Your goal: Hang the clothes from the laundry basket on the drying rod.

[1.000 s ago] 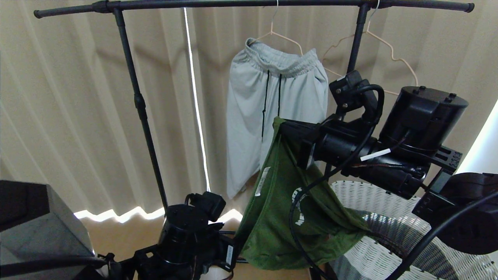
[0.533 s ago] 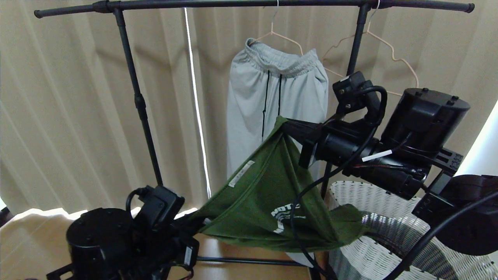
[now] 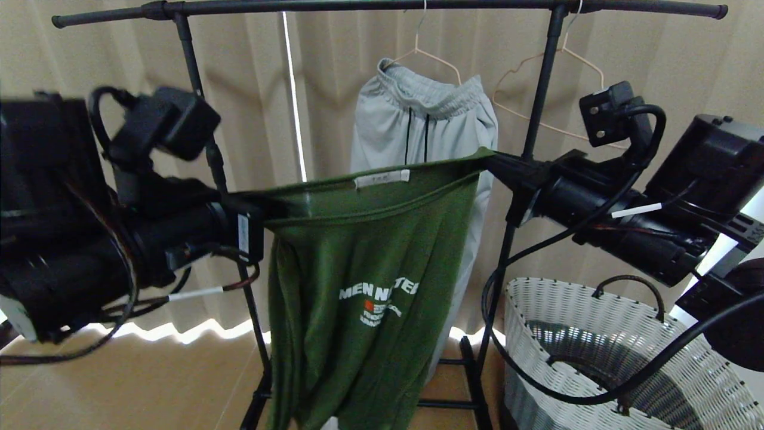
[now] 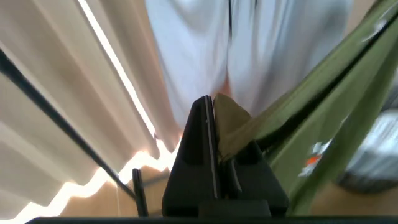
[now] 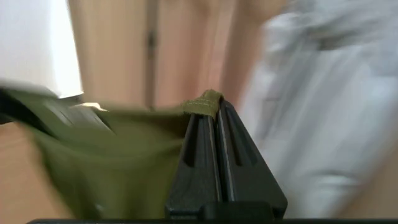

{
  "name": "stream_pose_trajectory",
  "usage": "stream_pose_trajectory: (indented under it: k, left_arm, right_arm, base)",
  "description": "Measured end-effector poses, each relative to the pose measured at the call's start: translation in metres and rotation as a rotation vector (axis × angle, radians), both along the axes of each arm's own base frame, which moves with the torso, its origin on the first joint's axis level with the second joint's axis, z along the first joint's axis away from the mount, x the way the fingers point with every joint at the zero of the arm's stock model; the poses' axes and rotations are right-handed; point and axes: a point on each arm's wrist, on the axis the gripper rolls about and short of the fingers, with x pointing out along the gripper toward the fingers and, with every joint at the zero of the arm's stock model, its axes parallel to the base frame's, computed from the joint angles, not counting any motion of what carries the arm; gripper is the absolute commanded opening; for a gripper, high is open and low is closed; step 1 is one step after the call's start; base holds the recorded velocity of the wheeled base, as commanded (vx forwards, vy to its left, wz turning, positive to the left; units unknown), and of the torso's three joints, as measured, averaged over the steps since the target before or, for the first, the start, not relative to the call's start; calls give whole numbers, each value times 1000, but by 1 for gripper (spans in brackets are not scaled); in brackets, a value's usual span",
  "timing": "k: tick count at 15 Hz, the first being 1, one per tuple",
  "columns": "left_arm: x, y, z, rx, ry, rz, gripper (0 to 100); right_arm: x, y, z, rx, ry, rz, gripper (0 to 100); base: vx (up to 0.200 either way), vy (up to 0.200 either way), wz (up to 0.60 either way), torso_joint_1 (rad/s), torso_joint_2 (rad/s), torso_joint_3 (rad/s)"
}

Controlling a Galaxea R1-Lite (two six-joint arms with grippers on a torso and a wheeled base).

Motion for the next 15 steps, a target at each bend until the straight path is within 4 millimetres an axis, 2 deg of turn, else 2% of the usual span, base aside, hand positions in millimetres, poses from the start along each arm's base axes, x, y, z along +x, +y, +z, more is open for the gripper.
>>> stream_pose_trajectory:
  k: [3, 5, 8, 15]
  left_arm:
    - [-1, 1, 59, -25, -38, -10, 0]
    - [0, -2, 79, -45, -43, -109, 0]
    - [1, -7, 82, -52, -19, -225, 0]
    - [28, -19, 58, -67, -66, -184, 0]
  right_arm:
    - [1, -17, 8, 8, -25, -48, 0]
    - [-2, -23, 11, 10, -31, -63, 0]
    - [-4, -35, 14, 4, -22, -97, 0]
    - [-18, -55, 29, 7, -28, -146, 0]
  base:
    - [0, 0, 0, 0, 0, 0]
    - [0, 0, 0, 0, 0, 0]
    - [0, 0, 0, 0, 0, 0]
    - [0, 0, 0, 0, 0, 0]
